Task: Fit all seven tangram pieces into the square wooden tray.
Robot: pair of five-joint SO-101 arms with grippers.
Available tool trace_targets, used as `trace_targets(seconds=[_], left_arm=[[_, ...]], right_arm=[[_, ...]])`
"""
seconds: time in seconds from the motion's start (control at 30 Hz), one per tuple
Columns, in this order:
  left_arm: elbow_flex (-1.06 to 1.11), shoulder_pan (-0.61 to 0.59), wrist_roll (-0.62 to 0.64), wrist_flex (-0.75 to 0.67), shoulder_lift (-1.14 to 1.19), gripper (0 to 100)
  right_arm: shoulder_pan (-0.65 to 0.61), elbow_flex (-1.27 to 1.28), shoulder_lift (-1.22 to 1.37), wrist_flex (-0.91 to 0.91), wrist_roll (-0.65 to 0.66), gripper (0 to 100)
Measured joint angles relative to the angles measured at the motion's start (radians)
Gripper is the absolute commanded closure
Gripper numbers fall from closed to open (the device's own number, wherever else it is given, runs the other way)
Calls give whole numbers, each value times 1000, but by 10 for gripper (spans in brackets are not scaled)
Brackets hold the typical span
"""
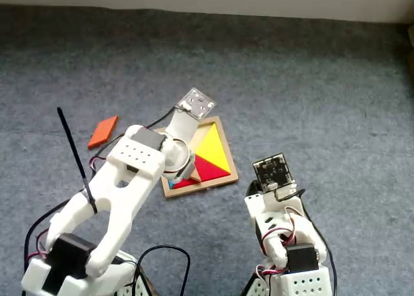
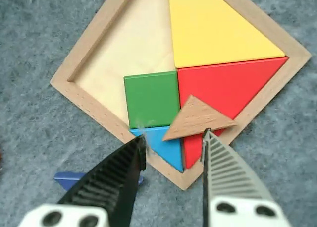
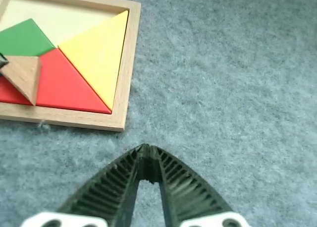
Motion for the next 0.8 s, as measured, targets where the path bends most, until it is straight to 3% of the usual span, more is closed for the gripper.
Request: trace_targets(seconds=[0.13, 0.47, 0.8], left_arm=[[-8, -17, 5, -54, 89, 810], [-216, -48, 3, -29, 273, 810], [-233, -48, -195, -32, 288, 810]], right_arm=[[0, 0, 0, 0, 0, 992], [0, 0, 0, 0, 0, 992], [0, 0, 0, 0, 0, 992]])
